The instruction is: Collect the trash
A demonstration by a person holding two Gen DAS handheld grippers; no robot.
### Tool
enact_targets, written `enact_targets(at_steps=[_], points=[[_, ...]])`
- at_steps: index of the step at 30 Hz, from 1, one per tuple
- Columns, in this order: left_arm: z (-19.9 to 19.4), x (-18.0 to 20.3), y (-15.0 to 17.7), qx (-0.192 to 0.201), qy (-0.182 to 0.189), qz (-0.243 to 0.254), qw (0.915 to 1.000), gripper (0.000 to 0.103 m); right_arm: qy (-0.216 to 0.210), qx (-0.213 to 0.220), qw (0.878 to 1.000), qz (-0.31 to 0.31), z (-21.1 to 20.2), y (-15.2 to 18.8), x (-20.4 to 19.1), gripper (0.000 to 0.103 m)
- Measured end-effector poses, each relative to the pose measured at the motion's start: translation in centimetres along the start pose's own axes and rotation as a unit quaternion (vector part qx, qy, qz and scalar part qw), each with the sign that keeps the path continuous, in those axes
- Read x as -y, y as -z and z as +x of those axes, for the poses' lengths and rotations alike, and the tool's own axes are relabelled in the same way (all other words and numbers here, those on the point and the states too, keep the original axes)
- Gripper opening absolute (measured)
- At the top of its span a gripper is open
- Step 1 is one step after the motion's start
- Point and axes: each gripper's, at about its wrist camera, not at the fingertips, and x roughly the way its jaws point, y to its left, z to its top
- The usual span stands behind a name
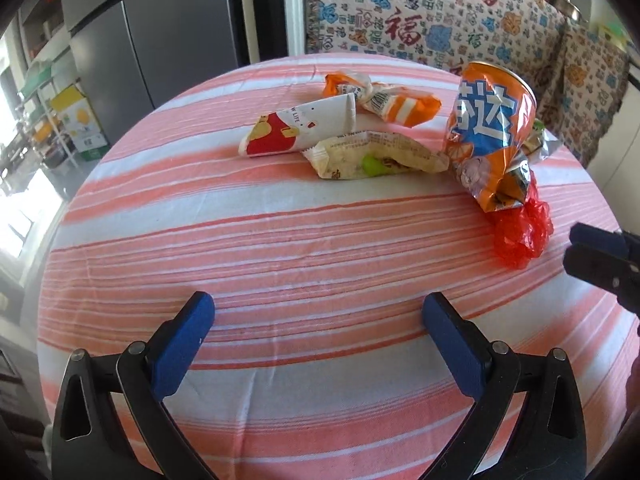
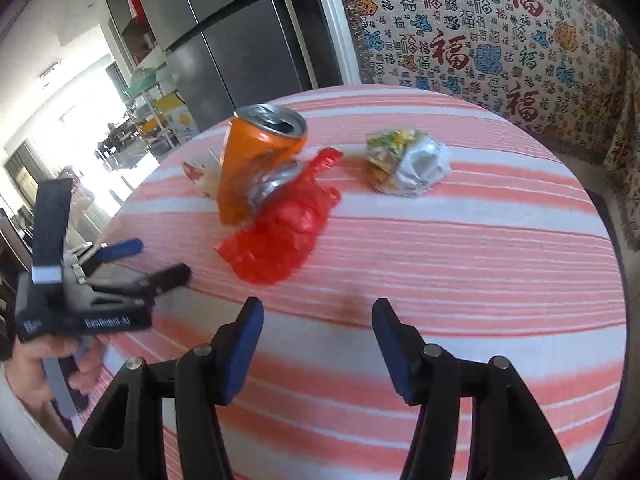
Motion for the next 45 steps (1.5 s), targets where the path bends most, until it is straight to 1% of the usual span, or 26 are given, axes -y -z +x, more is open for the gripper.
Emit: enact_targets(at_steps=[2, 5, 6, 7, 8, 11, 15, 17, 18, 19, 21, 22, 23, 24, 25, 27, 28, 30, 32, 34, 35, 37, 39, 41, 44, 45], points=[[0.2, 0.5, -0.2, 0.000, -0.001, 0.000, 1.0000, 0.103, -0.014, 0.007, 1.000, 0.000, 1.0, -1.4, -1.1, 0.059], [0.2, 0.6, -0.2, 0.000, -0.004, -0.004, 1.0000, 0.103, -0.014, -0.005, 1.000, -0.005, 2.8, -2.4, -2.0, 0.059], [0.2, 0.7, -0.2, 0.000, -0.006, -0.005, 1.0000, 0.103, -0.016, -0.011, 1.000, -0.008, 3.2, -2.3, -2.1, 0.055], [0.3, 0.9, -0.3, 0.000, -0.007, -0.007, 0.9999, 0.103, -0.013, -0.017, 1.000, -0.011, 3.4, -2.1, -2.0, 0.036], [0.3, 0.9, -0.4, 0.000, -0.009, -0.008, 0.9999, 0.103, -0.003, -0.019, 1.000, -0.014, 3.1, -1.9, -1.6, 0.027], [0.4, 1.1, -0.5, 0.000, -0.012, -0.011, 0.9999, 0.103, 0.029, -0.018, 0.999, -0.024, 0.7, -1.4, -0.4, 0.022], [0.4, 1.1, -0.3, 0.000, -0.014, -0.016, 0.9998, 0.102, 0.085, -0.022, 0.995, -0.045, -3.8, 0.2, 1.7, 0.022], [0.1, 1.3, -0.1, -0.003, -0.008, -0.017, 0.9998, 0.102, 0.102, -0.029, 0.993, -0.051, -5.2, 1.2, 2.7, 0.022], [-0.2, 1.6, 0.0, -0.001, 0.004, -0.014, 0.9999, 0.102, 0.103, -0.031, 0.993, -0.049, -5.7, 1.8, 3.2, 0.023], [-0.6, 1.9, 0.1, 0.005, 0.022, -0.012, 0.9997, 0.102, 0.101, -0.032, 0.993, -0.045, -5.9, 2.3, 3.6, 0.026], [-1.9, 3.1, 0.1, 0.028, 0.069, -0.004, 0.9972, 0.102, 0.102, -0.032, 0.994, -0.037, -5.8, 3.1, 4.3, 0.030], [-2.4, 3.8, 0.0, 0.039, 0.092, 0.007, 0.9950, 0.102, 0.100, -0.037, 0.994, -0.031, -5.7, 3.5, 4.6, 0.044], [-2.8, 4.8, -0.2, 0.049, 0.113, 0.024, 0.9921, 0.102, 0.096, -0.040, 0.994, -0.024, -5.3, 3.8, 4.9, 0.056], [-3.0, 6.1, -0.4, 0.055, 0.130, 0.053, 0.9886, 0.102, 0.090, -0.042, 0.995, -0.017, -5.2, 4.1, 5.1, 0.058], [-3.0, 7.2, -0.8, 0.055, 0.133, 0.082, 0.9862, 0.102, 0.085, -0.044, 0.995, -0.011, -5.0, 4.4, 5.3, 0.059], [-2.8, 9.4, -1.3, 0.057, 0.117, 0.135, 0.9823, 0.102, 0.082, -0.050, 0.995, -0.013, -4.7, 4.8, 5.3, 0.059], [-2.6, 10.1, -1.5, 0.056, 0.110, 0.150, 0.9810, 0.102, 0.085, -0.046, 0.995, -0.020, -4.7, 5.0, 5.1, 0.060], [-2.2, 10.9, -2.5, 0.052, 0.099, 0.160, 0.9807, 0.102, 0.096, -0.046, 0.994, -0.037, -4.7, 5.3, 4.6, 0.062], [-2.4, 11.3, -3.6, 0.060, 0.119, 0.156, 0.9788, 0.102, 0.106, -0.046, 0.992, -0.056, -4.6, 5.6, 4.0, 0.065], [-2.7, 12.2, -4.6, 0.065, 0.138, 0.177, 0.9722, 0.102, 0.112, -0.042, 0.990, -0.069, -4.5, 5.9, 3.5, 0.066], [-2.4, 12.9, -5.2, 0.060, 0.139, 0.198, 0.9684, 0.102, 0.110, -0.041, 0.991, -0.067, -4.6, 5.9, 3.6, 0.066], [-0.9, 14.1, -5.9, 0.029, 0.129, 0.244, 0.9608, 0.102, 0.104, -0.040, 0.992, -0.064, -4.6, 6.0, 3.7, 0.069], [0.6, 15.1, -6.2, 0.006, 0.107, 0.283, 0.9532, 0.102, 0.104, -0.038, 0.992, -0.068, -4.6, 6.1, 3.7, 0.069], [1.7, 15.9, -6.6, 0.000, 0.101, 0.313, 0.9444, 0.102, 0.105, -0.036, 0.991, -0.068, -4.5, 6.2, 3.7, 0.069], [2.9, 17.1, -7.1, 0.008, 0.088, 0.344, 0.9350, 0.102, 0.105, -0.036, 0.992, -0.068, -4.4, 6.3, 3.8, 0.069], [3.4, 17.4, -7.1, 0.006, 0.085, 0.350, 0.9330, 0.102, 0.103, -0.036, 0.992, -0.068, -4.4, 6.3, 3.8, 0.069]])
